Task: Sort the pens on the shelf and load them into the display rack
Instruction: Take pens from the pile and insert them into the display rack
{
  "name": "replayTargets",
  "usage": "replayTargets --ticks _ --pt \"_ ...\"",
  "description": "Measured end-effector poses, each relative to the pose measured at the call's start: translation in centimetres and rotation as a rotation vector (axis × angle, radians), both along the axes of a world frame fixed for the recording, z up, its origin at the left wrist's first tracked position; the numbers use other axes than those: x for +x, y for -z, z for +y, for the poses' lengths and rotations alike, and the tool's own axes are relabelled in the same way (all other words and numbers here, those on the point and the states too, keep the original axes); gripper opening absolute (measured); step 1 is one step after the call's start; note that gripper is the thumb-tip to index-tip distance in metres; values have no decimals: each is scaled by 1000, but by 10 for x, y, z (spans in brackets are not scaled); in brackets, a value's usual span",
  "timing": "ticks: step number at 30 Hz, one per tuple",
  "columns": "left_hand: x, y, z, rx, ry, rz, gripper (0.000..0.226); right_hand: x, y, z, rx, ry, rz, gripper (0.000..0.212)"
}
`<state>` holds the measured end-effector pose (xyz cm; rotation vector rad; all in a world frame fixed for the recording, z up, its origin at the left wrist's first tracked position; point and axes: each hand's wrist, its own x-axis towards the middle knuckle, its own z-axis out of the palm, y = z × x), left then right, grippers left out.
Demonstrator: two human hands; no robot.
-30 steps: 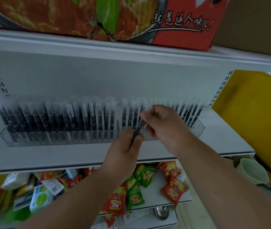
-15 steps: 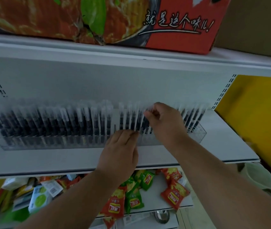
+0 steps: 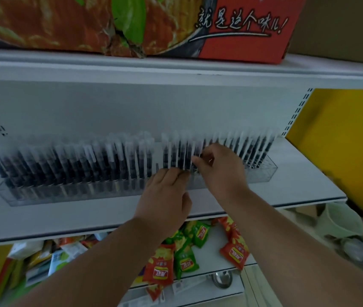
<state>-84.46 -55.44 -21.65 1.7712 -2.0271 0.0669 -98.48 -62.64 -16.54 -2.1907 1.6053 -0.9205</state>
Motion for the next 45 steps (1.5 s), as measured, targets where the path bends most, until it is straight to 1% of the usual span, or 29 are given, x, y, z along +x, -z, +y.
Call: replayTargets --ticks 3,6,9,12,15,20,23,26,29,32,36,39,42,45 --pt "4 2 8 0 20 57 57 -5 3 18 -132 -9 7 20" --pt "8 1 23 -75 -59 100 53 -7 -4 38 -279 -83 75 19" --pt "11 4 41 -147 -107 73 46 -1 -15 52 -327 -146 168 23" --pt "24 8 60 -134 -169 38 43 14 -22 61 -359 -232 194 25" --pt "41 8 84 -124 -280 35 38 38 -22 66 -355 -366 194 26" --pt "76 4 140 -77 -500 4 35 90 -16 88 -277 -576 190 30" --pt "103 2 173 -63 -619 -7 35 123 -18 106 -221 -655 156 31" --pt "133 5 206 -51 -698 16 36 155 -25 132 -206 -722 175 31" --pt "166 7 242 -91 -740 18 37 191 -37 168 -217 -761 193 33" --pt "213 7 283 -119 -753 18 34 239 -47 208 -260 -773 171 36" --pt "285 5 339 -84 -764 -15 37 311 -59 261 -298 -764 138 38" --pt "331 -1 375 -41 -806 -16 41 361 -65 289 -276 -785 135 38" --pt "371 -7 396 -70 -840 -29 35 403 -70 303 -255 -787 142 37" --pt "407 -11 394 -78 -837 -22 30 438 -67 306 -235 -782 125 34"
